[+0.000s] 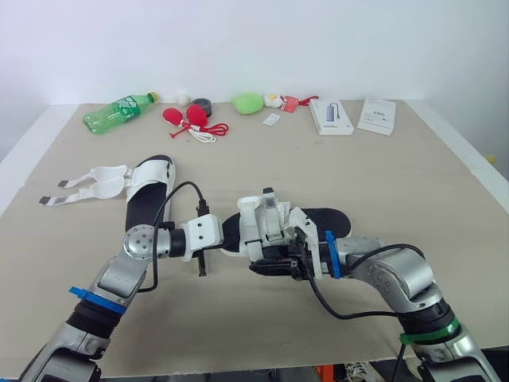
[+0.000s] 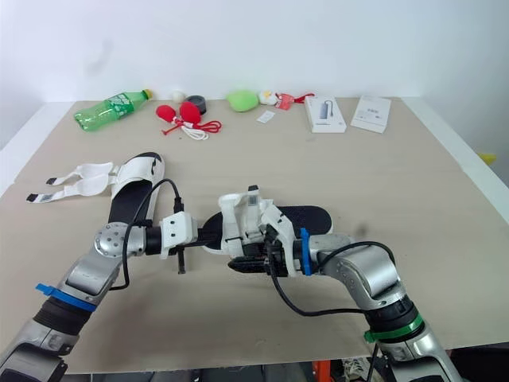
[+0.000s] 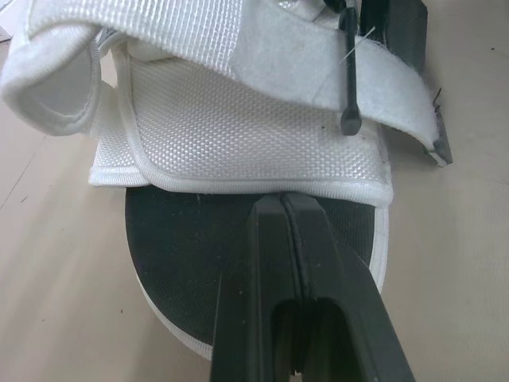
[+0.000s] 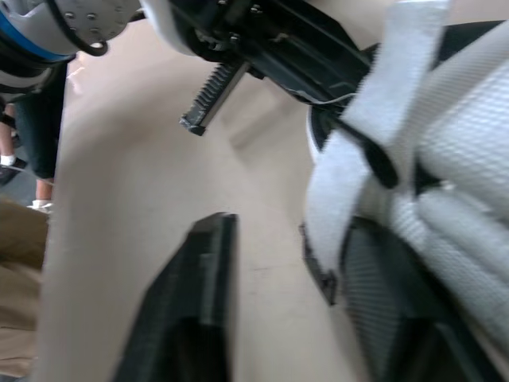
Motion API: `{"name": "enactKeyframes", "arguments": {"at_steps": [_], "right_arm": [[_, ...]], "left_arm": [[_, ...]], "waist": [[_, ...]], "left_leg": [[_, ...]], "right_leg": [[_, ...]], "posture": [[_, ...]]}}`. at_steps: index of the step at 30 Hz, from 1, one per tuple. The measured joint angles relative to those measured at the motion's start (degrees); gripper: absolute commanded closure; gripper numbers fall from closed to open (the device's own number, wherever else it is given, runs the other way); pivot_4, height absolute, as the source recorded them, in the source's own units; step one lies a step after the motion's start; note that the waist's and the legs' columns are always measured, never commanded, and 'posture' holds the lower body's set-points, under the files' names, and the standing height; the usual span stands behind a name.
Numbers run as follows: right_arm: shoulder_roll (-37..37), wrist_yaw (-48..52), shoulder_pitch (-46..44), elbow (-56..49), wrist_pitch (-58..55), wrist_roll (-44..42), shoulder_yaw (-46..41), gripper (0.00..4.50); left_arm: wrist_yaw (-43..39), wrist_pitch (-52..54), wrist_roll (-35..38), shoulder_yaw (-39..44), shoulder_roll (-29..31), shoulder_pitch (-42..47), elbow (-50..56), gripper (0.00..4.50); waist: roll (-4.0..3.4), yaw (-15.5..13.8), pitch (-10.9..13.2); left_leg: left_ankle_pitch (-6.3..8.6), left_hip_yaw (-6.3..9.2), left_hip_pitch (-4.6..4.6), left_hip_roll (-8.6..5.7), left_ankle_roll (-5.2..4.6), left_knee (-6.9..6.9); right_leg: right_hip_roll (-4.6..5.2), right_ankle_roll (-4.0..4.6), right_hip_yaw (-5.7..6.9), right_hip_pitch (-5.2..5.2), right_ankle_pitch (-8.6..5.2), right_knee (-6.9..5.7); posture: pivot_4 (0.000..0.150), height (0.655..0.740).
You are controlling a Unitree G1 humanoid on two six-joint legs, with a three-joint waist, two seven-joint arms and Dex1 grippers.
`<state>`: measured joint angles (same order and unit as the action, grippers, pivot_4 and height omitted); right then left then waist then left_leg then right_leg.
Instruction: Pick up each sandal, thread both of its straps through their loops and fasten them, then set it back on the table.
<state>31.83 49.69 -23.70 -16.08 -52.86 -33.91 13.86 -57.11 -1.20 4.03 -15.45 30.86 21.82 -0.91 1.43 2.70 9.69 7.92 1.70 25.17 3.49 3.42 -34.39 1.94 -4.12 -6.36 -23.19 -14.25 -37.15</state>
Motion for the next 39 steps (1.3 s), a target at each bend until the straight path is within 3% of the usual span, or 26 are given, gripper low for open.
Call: {"name": "enactKeyframes", "arguments": {"at_steps": [1, 2, 13, 26, 28, 33, 36, 37, 39], "right_arm": [[-0.22, 0.05, 0.0, 0.09, -0.25, -0.17, -0.06, 4.17], [-0.32, 0.07, 0.0, 0.08, -0.42, -0.25, -0.16, 4.43], [5.56, 0.04, 5.12, -5.17, -14.55, -8.15, -3.15, 4.43], [4.06, -4.59, 7.26, -8.88, -21.39, -13.15, -5.46, 4.43], [4.11, -4.68, 7.24, -9.12, -21.3, -13.15, -5.35, 3.91], [8.48, -0.49, 4.78, -12.86, -24.75, -16.72, -2.99, 1.9], [14.02, 5.07, 4.81, -16.1, -16.16, -12.71, 0.03, 0.81], [14.55, 5.44, 4.8, -16.3, -15.27, -12.23, 0.03, 0.81], [19.32, 12.86, 5.51, -15.78, 3.05, -1.92, 1.97, 0.81]], "left_arm": [[0.04, 0.0, -0.01, 0.02, 0.08, -0.11, 0.17, 4.5], [0.05, 0.0, -0.02, 0.02, 0.12, -0.15, 0.25, 4.5], [0.55, 0.0, -0.11, -0.11, 0.15, -0.99, 0.95, 4.5], [0.89, 0.01, -0.72, -0.65, -0.36, -0.85, 0.66, 4.5], [0.87, 0.0, -0.72, -0.67, -0.38, -0.84, 0.62, 4.5], [0.87, -0.06, -0.79, -0.89, -0.56, -0.66, 0.29, 4.5], [1.28, -0.09, -1.14, -0.97, -0.58, -0.69, 0.32, 4.5], [1.33, -0.09, -1.15, -0.96, -0.58, -0.72, 0.32, 4.5], [1.64, -0.15, -1.25, -0.94, -0.57, -0.91, 0.33, 4.5]], "waist": [[0.0, 0.0, 0.0], [0.0, 0.0, 0.0], [0.05, -0.04, -0.08], [0.37, -0.15, -0.45], [0.37, -0.15, -0.45], [0.41, -0.19, -0.52], [0.36, -0.18, -0.52], [0.37, -0.17, -0.52], [0.38, -0.14, -0.53]], "left_leg": [[0.0, 0.0, 0.0, 0.0, 0.0, 0.0], [0.0, 0.0, 0.0, 0.0, 0.0, 0.0], [0.09, 0.02, 0.01, 0.0, 0.02, 0.09], [0.14, 0.05, 0.01, -0.01, 0.1, 0.07], [0.14, 0.05, 0.01, -0.01, 0.1, 0.07], [0.16, 0.07, 0.01, -0.02, 0.1, 0.07], [0.17, 0.05, 0.0, -0.02, 0.11, 0.01], [0.17, 0.05, -0.01, -0.02, 0.12, 0.0], [0.19, 0.02, -0.1, -0.02, 0.15, -0.02]], "right_leg": [[0.0, 0.0, 0.0, 0.0, 0.0, 0.0], [0.0, 0.0, 0.0, 0.0, 0.0, 0.0], [0.0, -0.02, 0.0, 0.05, -0.24, 0.0], [0.0, -0.06, -0.01, 0.1, -0.31, 0.03], [0.0, -0.06, -0.01, 0.1, -0.31, 0.03], [0.0, -0.06, 0.0, 0.11, -0.33, 0.03], [0.03, -0.06, -0.01, 0.08, -0.32, 0.04], [0.03, -0.05, 0.0, 0.05, -0.32, 0.04], [0.04, -0.05, 0.0, -0.06, -0.32, 0.06]], "posture": [[0.15, 0.74], [0.15, 0.74], [0.15, 0.74], [0.15, 0.74], [0.15, 0.74], [0.15, 0.74], [0.15, 0.74], [0.15, 0.74], [0.15, 0.74]]}}
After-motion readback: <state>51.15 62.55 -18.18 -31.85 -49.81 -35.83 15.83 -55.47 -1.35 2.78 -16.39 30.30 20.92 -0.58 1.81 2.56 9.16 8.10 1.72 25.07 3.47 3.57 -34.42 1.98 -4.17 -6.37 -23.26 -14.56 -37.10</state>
